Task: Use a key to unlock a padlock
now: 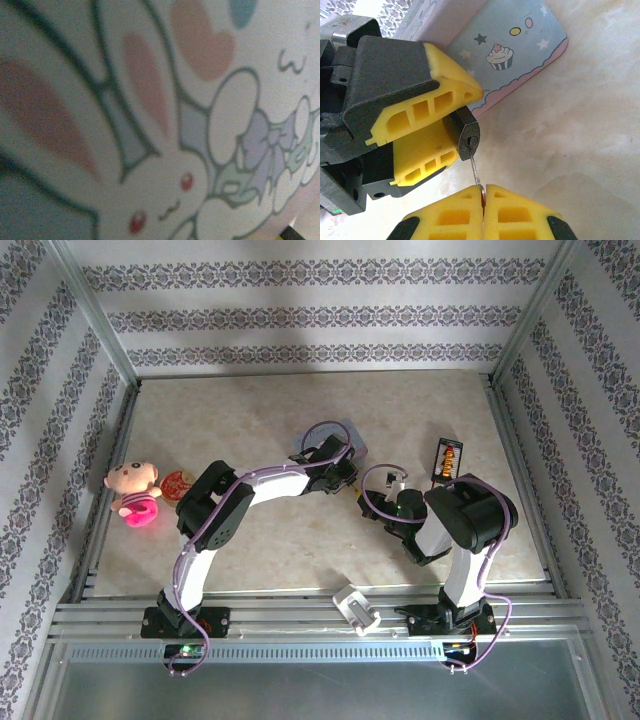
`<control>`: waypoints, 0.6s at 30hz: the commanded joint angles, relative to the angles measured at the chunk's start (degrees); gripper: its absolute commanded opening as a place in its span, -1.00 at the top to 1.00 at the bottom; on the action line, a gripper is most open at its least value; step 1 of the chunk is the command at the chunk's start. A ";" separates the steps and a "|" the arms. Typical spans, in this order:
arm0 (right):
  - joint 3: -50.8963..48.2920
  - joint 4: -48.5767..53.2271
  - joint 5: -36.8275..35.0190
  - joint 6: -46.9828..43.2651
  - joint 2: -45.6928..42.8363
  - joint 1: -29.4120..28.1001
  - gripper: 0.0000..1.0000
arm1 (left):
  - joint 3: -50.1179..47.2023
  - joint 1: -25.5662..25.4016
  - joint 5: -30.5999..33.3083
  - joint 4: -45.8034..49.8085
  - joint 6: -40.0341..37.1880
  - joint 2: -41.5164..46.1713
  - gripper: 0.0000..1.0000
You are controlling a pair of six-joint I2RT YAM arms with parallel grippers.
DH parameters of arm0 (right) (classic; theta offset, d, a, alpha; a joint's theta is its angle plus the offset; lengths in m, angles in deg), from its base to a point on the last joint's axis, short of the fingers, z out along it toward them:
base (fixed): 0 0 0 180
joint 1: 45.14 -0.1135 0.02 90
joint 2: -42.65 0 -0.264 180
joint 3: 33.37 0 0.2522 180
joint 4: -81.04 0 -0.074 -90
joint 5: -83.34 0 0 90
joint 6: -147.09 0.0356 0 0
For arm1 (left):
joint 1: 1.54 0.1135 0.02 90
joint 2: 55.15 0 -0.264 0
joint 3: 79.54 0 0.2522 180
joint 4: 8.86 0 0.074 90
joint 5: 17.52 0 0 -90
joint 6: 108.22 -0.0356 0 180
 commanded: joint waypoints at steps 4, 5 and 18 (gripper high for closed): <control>0.81 -1.87 -0.53 -1.04 -1.77 0.76 1.00 | -1.20 0.40 -2.14 -0.29 1.84 0.26 1.00; 0.79 -1.87 -0.39 -1.03 -1.96 0.83 1.00 | -1.29 0.40 -2.12 -0.37 1.87 0.23 1.00; 1.16 -1.87 1.30 -0.32 -0.65 1.32 1.00 | -1.69 0.40 -2.56 -1.80 2.36 0.16 1.00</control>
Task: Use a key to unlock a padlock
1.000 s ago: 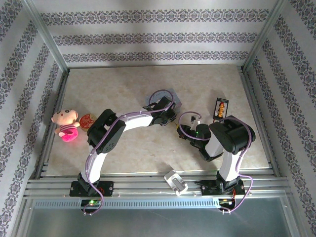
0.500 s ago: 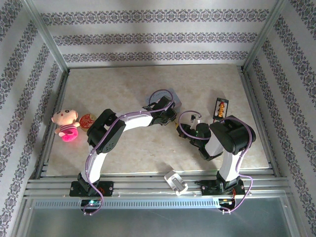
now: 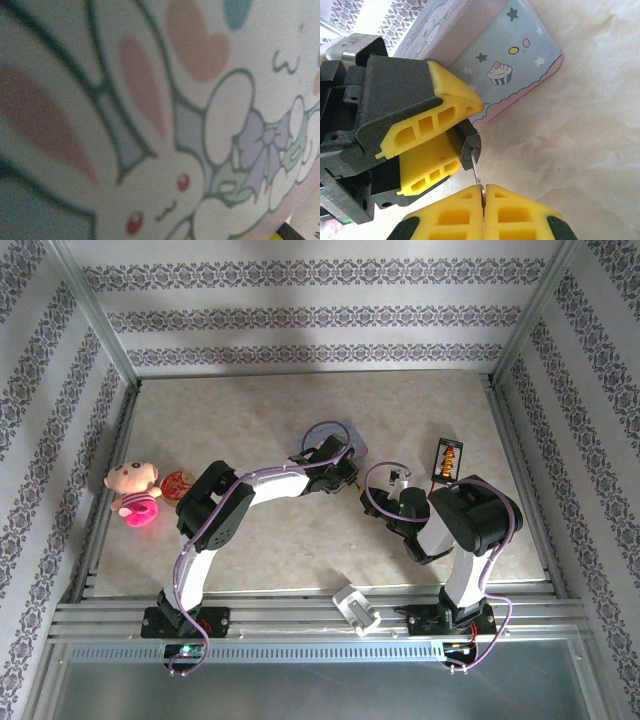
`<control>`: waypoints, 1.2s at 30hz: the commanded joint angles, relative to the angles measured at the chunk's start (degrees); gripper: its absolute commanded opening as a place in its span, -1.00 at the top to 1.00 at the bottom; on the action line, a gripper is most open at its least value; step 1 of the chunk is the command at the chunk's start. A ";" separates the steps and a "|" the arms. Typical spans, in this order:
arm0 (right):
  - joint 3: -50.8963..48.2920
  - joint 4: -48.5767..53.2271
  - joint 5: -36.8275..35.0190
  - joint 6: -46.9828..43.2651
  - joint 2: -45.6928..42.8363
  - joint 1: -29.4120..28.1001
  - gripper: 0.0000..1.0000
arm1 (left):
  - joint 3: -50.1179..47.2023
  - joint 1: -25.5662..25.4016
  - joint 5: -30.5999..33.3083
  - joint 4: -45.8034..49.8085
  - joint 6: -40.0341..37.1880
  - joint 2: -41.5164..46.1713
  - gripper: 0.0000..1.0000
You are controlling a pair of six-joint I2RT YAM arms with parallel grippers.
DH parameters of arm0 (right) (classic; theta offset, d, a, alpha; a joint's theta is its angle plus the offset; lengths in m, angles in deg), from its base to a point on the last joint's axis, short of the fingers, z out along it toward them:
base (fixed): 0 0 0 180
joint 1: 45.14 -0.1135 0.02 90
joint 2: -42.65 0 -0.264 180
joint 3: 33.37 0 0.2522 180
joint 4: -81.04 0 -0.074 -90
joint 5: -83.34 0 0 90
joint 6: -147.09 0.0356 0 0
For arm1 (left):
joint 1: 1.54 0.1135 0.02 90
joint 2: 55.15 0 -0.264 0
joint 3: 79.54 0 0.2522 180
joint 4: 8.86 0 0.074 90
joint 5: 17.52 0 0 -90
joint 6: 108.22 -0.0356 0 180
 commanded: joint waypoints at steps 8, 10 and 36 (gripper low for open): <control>3.08 -2.51 2.05 0.32 3.63 -1.33 1.00 | -1.17 0.40 -2.68 -0.98 2.12 0.26 1.00; 3.07 -2.50 1.87 0.39 3.93 -1.42 1.00 | -1.16 0.40 -2.76 -0.99 2.04 0.25 1.00; 3.25 -2.51 7.41 2.97 5.09 1.70 1.00 | -1.49 0.40 -3.99 -1.47 1.95 0.19 1.00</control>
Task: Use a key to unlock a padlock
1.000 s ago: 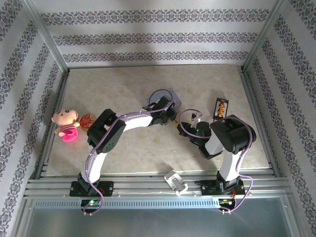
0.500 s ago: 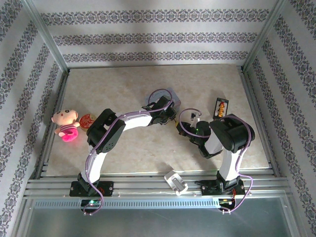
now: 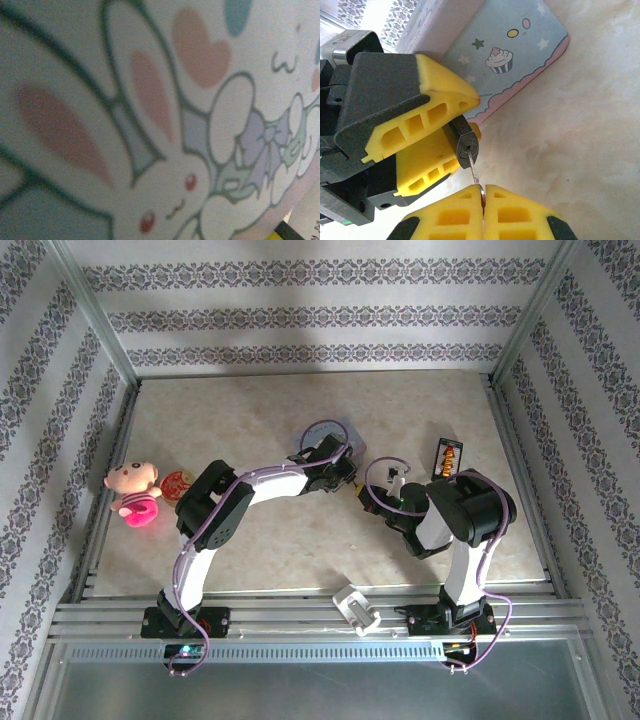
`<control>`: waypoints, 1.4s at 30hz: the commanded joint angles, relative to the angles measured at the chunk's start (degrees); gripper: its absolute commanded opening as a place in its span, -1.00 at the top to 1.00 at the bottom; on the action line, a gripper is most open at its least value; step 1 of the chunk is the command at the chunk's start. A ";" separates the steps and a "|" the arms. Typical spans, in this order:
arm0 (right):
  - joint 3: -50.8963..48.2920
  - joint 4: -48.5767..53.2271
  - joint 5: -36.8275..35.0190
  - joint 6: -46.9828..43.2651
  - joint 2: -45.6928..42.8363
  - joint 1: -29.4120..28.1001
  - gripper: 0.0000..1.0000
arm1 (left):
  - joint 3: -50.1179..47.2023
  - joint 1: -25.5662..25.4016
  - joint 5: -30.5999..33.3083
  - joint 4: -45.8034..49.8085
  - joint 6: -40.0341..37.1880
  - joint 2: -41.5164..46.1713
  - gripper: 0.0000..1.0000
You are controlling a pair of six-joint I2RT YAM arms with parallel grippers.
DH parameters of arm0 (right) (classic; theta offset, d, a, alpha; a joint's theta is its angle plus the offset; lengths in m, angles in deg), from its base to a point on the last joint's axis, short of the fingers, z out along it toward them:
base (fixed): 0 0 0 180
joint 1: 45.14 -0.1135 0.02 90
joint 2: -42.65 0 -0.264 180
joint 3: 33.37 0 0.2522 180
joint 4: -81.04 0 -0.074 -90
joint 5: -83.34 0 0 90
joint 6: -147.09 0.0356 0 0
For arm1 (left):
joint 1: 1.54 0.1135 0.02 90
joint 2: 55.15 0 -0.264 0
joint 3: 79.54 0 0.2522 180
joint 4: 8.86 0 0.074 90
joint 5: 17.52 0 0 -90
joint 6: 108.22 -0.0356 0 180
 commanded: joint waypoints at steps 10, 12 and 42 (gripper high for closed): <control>-0.12 -1.74 1.88 0.11 -0.47 -0.22 1.00 | -2.18 0.01 -3.64 -0.99 2.22 0.63 1.00; -1.04 -1.74 1.45 -0.22 -1.87 -0.20 1.00 | -2.26 0.01 -3.64 -0.86 2.12 0.67 1.00; 3.69 -1.74 2.80 5.01 0.73 1.86 1.00 | -2.35 -0.69 -6.11 -0.96 1.24 0.17 1.00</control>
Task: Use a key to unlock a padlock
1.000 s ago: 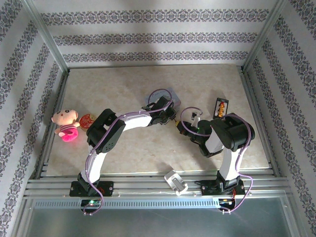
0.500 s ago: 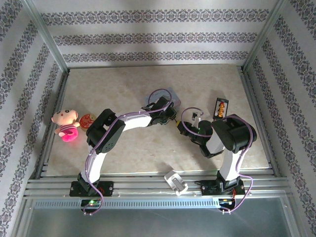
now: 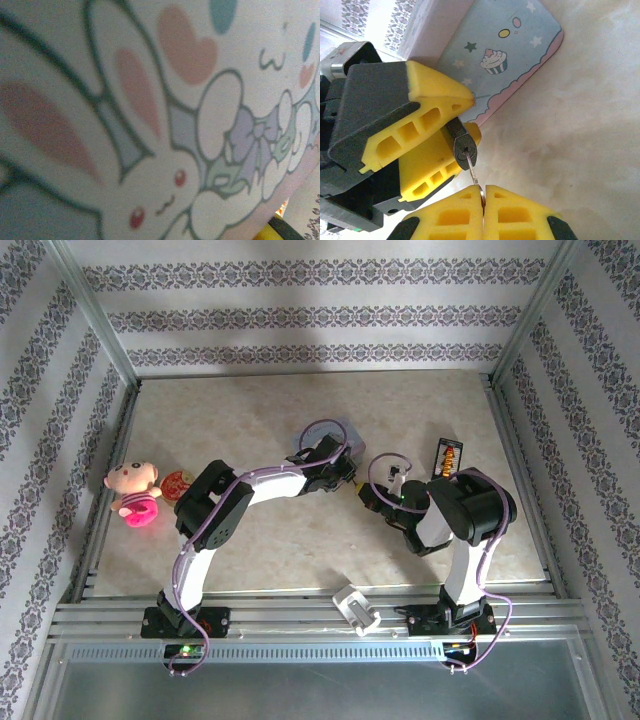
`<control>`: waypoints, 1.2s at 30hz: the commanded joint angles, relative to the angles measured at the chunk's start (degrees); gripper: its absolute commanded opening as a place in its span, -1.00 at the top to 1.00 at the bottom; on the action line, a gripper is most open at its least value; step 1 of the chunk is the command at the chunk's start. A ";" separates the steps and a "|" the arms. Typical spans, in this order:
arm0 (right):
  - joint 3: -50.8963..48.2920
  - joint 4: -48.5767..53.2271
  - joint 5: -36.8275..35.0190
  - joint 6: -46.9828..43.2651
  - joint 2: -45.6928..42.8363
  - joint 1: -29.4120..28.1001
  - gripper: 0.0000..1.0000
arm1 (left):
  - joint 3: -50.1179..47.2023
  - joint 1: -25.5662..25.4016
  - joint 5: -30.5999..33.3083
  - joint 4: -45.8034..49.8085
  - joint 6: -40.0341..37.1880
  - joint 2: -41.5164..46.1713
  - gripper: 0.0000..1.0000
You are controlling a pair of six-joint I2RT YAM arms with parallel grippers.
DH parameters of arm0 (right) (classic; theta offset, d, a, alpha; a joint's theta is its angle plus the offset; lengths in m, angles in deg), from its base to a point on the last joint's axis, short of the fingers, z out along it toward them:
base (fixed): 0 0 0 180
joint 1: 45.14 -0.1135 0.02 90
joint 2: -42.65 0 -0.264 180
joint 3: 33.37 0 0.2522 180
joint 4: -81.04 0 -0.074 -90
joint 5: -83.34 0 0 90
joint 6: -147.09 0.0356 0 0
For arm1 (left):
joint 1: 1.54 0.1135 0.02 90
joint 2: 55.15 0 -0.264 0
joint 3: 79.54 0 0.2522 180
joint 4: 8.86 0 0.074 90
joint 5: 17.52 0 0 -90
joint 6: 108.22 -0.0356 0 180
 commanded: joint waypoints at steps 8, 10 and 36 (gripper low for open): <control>2.52 -2.53 2.56 2.08 -0.44 3.21 1.00 | -1.06 -1.19 -6.58 1.20 0.92 -0.17 1.00; 3.19 -2.53 3.61 3.20 0.13 3.91 1.00 | -0.98 -1.16 -6.83 1.24 0.83 -0.10 1.00; -3.59 -2.62 3.82 2.50 -1.21 5.13 1.00 | -2.53 -1.15 -5.91 -0.92 4.81 1.48 1.00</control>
